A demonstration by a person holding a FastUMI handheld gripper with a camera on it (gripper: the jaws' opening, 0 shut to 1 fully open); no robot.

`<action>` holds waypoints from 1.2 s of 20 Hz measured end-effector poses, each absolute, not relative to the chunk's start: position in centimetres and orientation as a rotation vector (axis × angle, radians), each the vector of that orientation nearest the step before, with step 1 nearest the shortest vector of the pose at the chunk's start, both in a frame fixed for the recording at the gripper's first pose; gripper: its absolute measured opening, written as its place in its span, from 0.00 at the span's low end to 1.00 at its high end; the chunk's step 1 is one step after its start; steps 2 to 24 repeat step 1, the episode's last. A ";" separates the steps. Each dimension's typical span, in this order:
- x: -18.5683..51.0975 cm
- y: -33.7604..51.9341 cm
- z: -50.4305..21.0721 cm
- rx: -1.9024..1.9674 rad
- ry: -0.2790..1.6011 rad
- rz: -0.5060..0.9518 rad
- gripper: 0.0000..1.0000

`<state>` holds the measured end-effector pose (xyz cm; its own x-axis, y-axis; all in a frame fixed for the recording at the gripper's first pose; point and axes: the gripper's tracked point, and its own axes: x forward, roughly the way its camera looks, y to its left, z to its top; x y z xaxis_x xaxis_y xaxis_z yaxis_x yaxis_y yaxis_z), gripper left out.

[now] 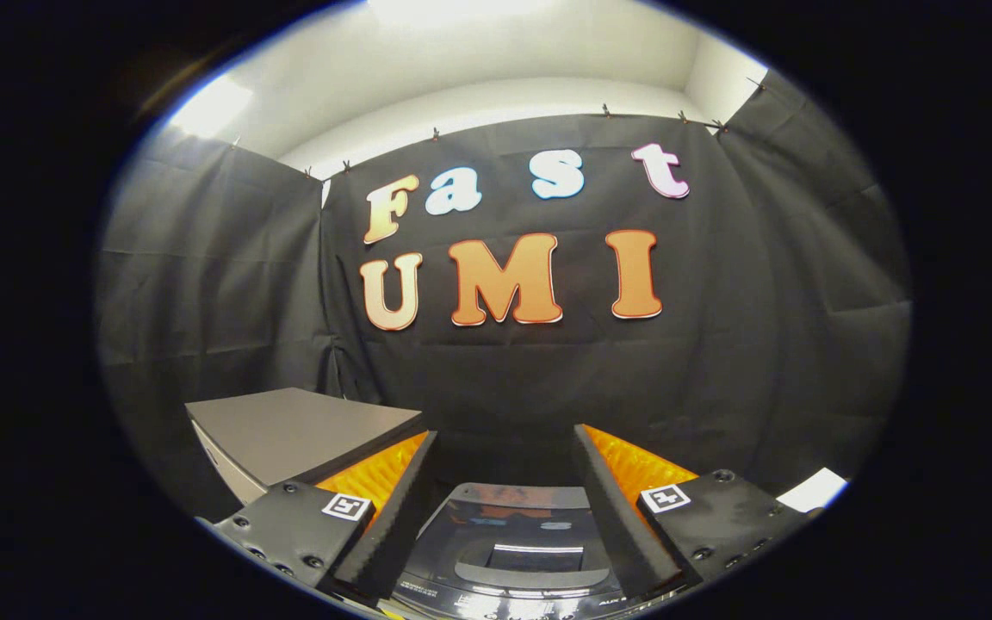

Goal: Put the clothes into the washing machine and then close the washing machine lid.

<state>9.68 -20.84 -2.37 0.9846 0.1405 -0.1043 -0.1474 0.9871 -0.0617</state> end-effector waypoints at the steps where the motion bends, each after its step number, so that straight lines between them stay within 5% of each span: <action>1: 8.7 -21.0 -2.1 -0.056 0.094 0.149 0.98; 24: 8.7 -21.0 -2.1 -0.056 0.094 0.149 0.98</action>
